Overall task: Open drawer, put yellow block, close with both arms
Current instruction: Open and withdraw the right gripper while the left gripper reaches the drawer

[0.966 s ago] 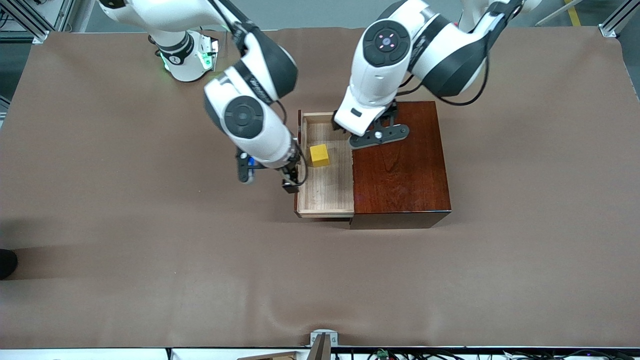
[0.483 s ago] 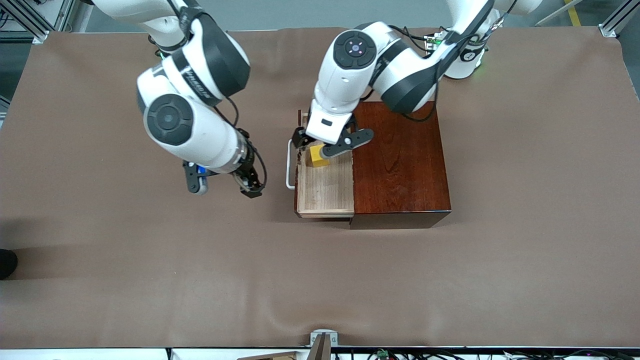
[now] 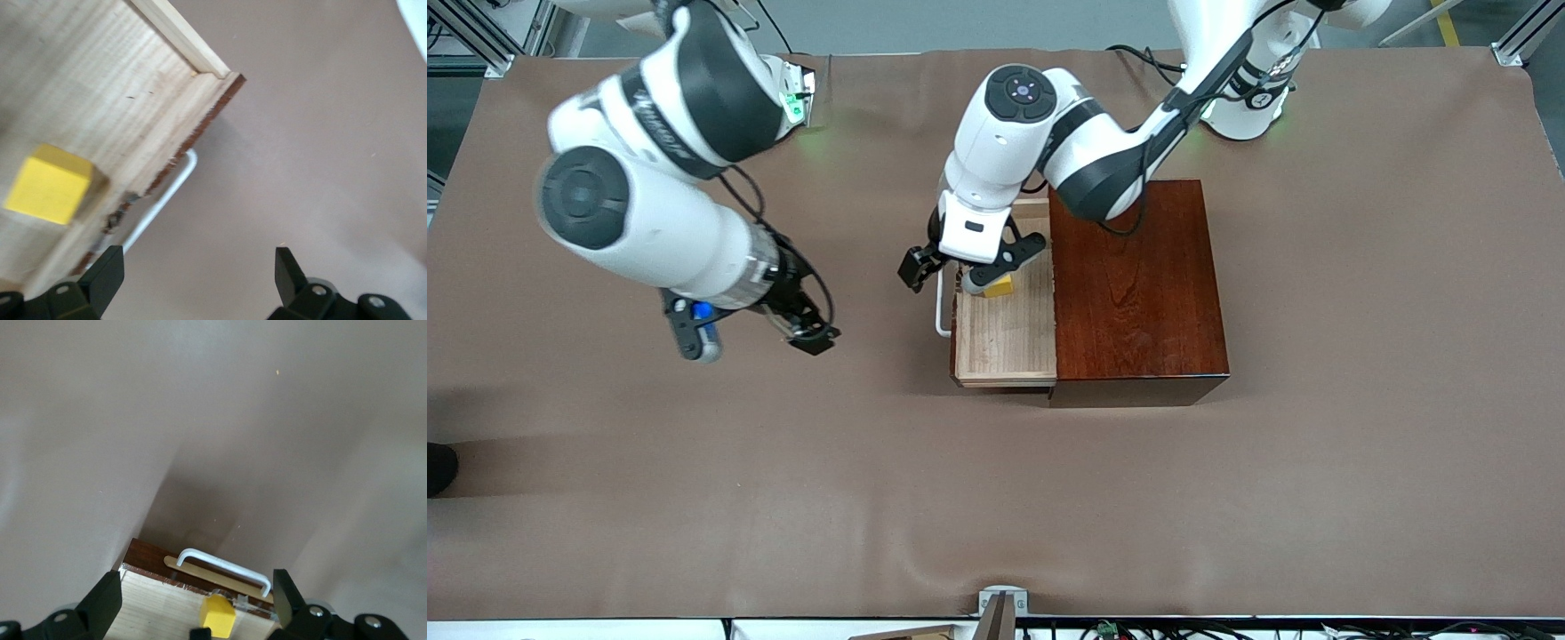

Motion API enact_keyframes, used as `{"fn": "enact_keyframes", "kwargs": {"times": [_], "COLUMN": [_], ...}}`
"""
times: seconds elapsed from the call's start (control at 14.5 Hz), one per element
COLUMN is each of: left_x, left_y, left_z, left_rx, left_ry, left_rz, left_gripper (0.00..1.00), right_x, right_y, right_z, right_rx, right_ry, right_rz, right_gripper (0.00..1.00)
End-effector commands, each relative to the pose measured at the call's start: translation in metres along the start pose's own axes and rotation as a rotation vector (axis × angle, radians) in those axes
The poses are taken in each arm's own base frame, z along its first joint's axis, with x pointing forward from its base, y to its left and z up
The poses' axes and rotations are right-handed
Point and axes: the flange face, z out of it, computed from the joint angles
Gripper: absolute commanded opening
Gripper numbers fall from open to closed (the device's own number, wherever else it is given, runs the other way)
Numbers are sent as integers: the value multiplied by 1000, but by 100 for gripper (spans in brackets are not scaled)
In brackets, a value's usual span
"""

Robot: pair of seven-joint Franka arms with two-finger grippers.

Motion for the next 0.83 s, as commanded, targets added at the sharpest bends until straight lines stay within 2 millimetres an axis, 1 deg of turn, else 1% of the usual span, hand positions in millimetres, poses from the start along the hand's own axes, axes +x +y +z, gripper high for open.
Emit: {"fn": "enact_keyframes", "kwargs": {"times": [0.0,0.14,0.21,0.28,0.34,0.41,0.48,0.55,0.62,0.69,0.76], "left_x": [-20,-39,-52,-60,-62,-69,-74,-80,-85,-89,-88], "left_y": [16,23,21,19,14,6,6,5,1,-1,-2], "left_z": [22,42,51,63,81,103,112,123,138,147,153], "left_rx": [-49,-74,-92,-107,-104,-94,-112,-125,-126,-128,-131], "left_ry": [86,171,203,224,240,251,270,295,320,336,340], "left_rz": [-46,-72,-62,-66,-83,-88,-87,-92,-96,-97,-107], "left_gripper": [100,100,100,100,100,100,100,100,100,100,100], "right_x": [24,49,58,65,70,75,83,92,103,113,117], "right_y": [18,25,30,34,39,44,48,54,60,65,69], "right_z": [-25,-34,-40,-46,-49,-53,-55,-61,-67,-70,-72], "right_rx": [-3,4,5,6,-7,-14,-23,-24,-22,-26,-31], "right_ry": [9,5,2,1,-4,-5,-9,-12,-14,-19,-24], "right_rz": [-115,-167,-194,-227,-268,-315,-361,-400,-435,-469,-501], "right_gripper": [100,100,100,100,100,100,100,100,100,100,100]}}
